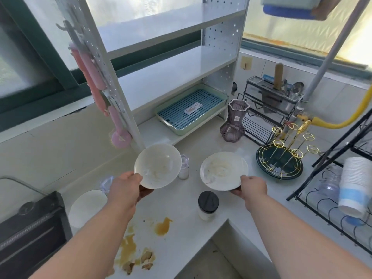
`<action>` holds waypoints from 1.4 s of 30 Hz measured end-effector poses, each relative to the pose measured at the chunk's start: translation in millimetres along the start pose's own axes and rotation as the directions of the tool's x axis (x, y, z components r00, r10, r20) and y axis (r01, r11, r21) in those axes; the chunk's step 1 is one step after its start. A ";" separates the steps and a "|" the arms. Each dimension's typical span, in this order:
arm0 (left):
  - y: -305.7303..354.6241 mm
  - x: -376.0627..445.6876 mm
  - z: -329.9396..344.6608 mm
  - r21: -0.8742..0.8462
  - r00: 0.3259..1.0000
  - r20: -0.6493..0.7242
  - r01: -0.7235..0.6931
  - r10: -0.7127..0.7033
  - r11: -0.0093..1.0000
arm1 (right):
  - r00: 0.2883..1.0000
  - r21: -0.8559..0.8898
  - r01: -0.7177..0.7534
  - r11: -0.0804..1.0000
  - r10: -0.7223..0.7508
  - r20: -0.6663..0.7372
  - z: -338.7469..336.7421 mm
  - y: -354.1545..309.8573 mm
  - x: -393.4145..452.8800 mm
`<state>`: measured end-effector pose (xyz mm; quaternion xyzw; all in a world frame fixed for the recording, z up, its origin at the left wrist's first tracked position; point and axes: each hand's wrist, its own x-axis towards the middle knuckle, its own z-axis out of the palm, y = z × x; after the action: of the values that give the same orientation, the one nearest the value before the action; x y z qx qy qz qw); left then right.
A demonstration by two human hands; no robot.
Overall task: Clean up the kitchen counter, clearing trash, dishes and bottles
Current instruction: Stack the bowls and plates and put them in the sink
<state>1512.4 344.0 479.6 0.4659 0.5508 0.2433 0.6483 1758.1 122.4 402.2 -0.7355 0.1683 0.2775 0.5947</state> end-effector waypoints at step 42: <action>-24.0 -3.3 -213.1 0.015 0.989 0.127 -0.075 0.073 0.997 | 0.910 -0.020 0.094 0.995 -0.077 0.406 199.5 116.8 -234.3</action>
<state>1306.2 402.2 469.1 0.5070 0.4934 0.2314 0.6678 1464.2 268.7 425.8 -0.6803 0.0037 0.4008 0.6136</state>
